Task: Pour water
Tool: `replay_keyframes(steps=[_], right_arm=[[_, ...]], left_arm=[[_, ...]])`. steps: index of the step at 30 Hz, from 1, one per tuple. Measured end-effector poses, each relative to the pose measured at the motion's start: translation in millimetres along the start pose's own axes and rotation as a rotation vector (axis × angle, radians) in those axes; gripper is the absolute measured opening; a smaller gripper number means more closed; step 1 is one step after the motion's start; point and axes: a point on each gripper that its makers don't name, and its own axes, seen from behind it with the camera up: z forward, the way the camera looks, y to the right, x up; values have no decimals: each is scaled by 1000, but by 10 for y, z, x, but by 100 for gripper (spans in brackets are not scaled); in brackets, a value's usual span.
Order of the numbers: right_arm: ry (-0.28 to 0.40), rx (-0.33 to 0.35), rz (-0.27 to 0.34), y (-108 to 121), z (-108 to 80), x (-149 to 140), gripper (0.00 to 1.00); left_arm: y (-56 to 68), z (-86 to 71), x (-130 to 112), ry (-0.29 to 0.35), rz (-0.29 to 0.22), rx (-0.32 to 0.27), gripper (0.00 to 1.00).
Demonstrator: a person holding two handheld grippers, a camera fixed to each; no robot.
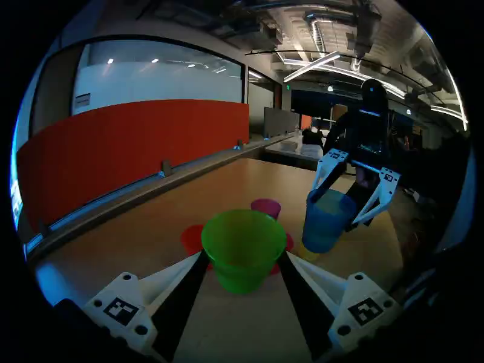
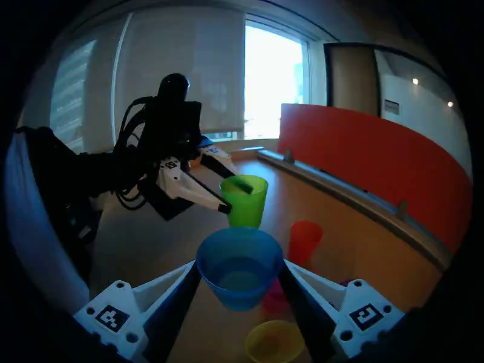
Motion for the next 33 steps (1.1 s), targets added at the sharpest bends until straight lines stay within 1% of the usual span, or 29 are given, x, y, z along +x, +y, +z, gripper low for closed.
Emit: replay_keyframes(steps=[9, 18, 27, 30, 33], right_arm=[[67, -54, 5, 120, -143, 193, 91], [131, -90, 2, 187, -232, 386, 91], [173, -115, -2, 250, -278, 519, 91], [178, -118, -4, 251, -284, 535, 91], [181, -121, -7, 256, -286, 540, 91]], left_arm=[[20, -162, 197, 84, -3, 45, 83], [42, -232, 390, 175, -15, 86, 83], [125, -279, 613, 279, -23, 109, 83], [154, -283, 632, 291, -30, 107, 83], [170, -279, 612, 288, -33, 102, 83]])
